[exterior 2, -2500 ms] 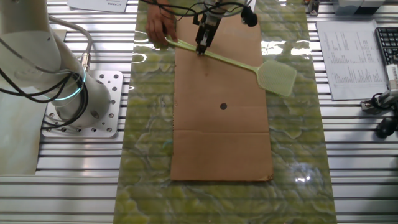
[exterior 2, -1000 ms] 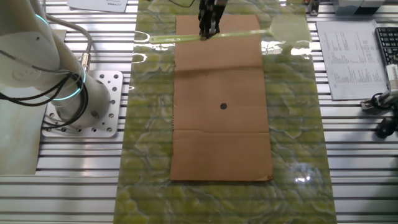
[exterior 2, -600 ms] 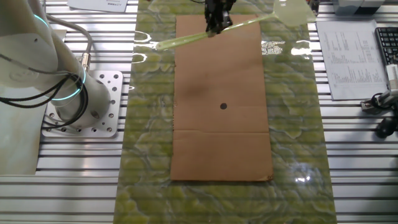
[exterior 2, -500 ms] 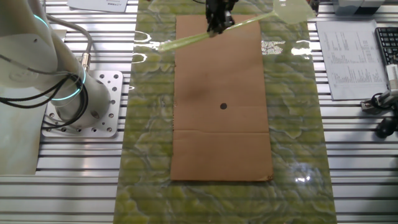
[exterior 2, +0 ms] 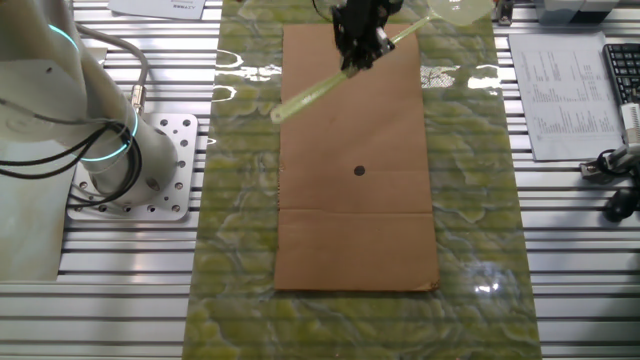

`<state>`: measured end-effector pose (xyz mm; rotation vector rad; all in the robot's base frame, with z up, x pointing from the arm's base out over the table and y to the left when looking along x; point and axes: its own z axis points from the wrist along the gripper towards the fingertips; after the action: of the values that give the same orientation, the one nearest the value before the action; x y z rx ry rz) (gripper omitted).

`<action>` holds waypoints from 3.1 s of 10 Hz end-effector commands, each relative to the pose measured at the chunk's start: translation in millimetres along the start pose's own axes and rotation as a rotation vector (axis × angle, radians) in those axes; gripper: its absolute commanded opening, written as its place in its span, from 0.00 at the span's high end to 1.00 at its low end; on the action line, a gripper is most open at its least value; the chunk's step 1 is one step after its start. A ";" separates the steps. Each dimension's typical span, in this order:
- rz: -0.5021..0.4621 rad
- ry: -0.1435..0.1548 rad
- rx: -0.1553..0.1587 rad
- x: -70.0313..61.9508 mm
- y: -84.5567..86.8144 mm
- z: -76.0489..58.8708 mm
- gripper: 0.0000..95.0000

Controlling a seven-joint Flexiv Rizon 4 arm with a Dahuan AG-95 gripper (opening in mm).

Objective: Swat with a flyswatter

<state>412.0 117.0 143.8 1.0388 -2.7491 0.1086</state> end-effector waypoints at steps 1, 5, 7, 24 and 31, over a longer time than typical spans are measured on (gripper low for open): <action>-0.180 -0.090 -0.008 4.3 -13.3 1.2 1.00; -0.200 -0.128 -0.052 4.3 -13.3 1.2 1.00; -0.260 -0.101 -0.044 4.7 -10.7 -2.6 1.00; -0.498 -0.152 -0.092 81.2 -89.1 20.1 1.00; -0.688 -0.100 -0.031 87.6 -95.7 23.1 1.00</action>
<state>408.0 -5.3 141.0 1.8565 -2.3502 -0.2090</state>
